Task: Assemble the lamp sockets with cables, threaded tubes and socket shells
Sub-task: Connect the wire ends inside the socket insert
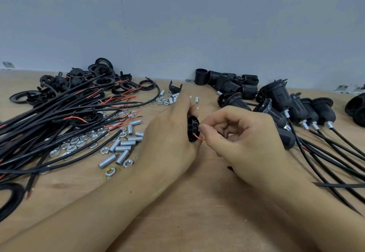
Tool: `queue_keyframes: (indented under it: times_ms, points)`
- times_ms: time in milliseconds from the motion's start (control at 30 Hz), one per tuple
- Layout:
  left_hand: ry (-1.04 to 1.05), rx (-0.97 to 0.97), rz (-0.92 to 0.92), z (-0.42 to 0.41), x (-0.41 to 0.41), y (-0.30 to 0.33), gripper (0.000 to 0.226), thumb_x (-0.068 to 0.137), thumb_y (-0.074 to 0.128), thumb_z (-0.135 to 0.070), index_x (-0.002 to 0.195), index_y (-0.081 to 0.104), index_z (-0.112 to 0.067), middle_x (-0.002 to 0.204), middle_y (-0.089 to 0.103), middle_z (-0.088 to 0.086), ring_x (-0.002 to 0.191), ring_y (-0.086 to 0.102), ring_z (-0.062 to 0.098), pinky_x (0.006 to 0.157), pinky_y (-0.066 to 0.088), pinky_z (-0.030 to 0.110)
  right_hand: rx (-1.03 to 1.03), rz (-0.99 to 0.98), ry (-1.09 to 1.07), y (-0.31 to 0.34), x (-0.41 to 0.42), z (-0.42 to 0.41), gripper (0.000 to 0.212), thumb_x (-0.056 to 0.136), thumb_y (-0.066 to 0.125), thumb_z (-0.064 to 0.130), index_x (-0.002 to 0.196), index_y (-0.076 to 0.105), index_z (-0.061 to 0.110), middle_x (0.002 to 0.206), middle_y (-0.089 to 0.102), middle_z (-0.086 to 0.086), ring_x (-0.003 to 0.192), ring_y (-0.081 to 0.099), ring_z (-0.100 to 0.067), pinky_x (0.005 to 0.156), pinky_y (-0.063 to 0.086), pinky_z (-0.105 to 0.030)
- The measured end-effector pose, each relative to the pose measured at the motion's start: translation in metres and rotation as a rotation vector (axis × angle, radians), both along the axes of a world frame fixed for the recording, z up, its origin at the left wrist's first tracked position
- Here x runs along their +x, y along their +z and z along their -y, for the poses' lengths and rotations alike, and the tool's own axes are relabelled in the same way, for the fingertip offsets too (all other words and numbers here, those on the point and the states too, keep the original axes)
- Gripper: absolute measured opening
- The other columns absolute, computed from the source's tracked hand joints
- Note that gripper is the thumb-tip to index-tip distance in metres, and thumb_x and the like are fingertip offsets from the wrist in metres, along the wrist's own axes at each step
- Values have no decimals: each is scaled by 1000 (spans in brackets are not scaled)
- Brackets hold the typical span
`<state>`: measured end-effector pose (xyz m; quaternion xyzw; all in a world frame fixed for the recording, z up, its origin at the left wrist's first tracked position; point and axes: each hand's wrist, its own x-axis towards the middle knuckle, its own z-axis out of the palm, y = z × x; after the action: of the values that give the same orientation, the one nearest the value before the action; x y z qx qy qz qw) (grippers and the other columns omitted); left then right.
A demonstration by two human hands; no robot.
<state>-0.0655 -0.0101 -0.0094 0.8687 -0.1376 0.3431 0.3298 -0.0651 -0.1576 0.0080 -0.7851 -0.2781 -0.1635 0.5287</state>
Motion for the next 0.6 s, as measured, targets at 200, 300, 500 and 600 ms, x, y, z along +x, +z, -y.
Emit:
queue_keyframes:
  times_ms: [200, 300, 500, 600]
  points:
    - [-2, 51, 20, 1, -3, 2, 34, 70, 72, -9, 90, 47, -21, 73, 50, -10, 66, 50, 24, 53, 42, 39, -245, 309, -89, 4, 1, 1, 7, 80, 69, 11, 73, 69, 11, 59, 52, 3, 61, 49, -16, 55, 39, -21]
    - [-16, 21, -11, 1, -3, 2, 33, 71, 73, -12, 88, 47, -21, 73, 54, -8, 67, 52, 26, 55, 43, 41, -237, 271, -56, 4, 1, 2, 9, 84, 66, 14, 76, 69, 12, 61, 53, 0, 62, 50, -18, 54, 39, -21]
    - [-11, 9, -54, 1, -4, 2, 35, 70, 74, -12, 87, 46, -23, 70, 49, -13, 69, 53, 26, 55, 42, 39, -167, 120, 11, 2, 1, 4, 7, 83, 66, 18, 80, 71, 16, 62, 56, 1, 60, 48, -16, 50, 39, -17]
    - [-5, 6, -59, 1, -2, 2, 35, 69, 72, -11, 86, 45, -23, 68, 46, -16, 67, 49, 23, 54, 35, 35, -162, 137, 5, 2, 1, 4, 3, 83, 72, 12, 83, 73, 15, 61, 52, 9, 59, 48, -11, 52, 40, -14]
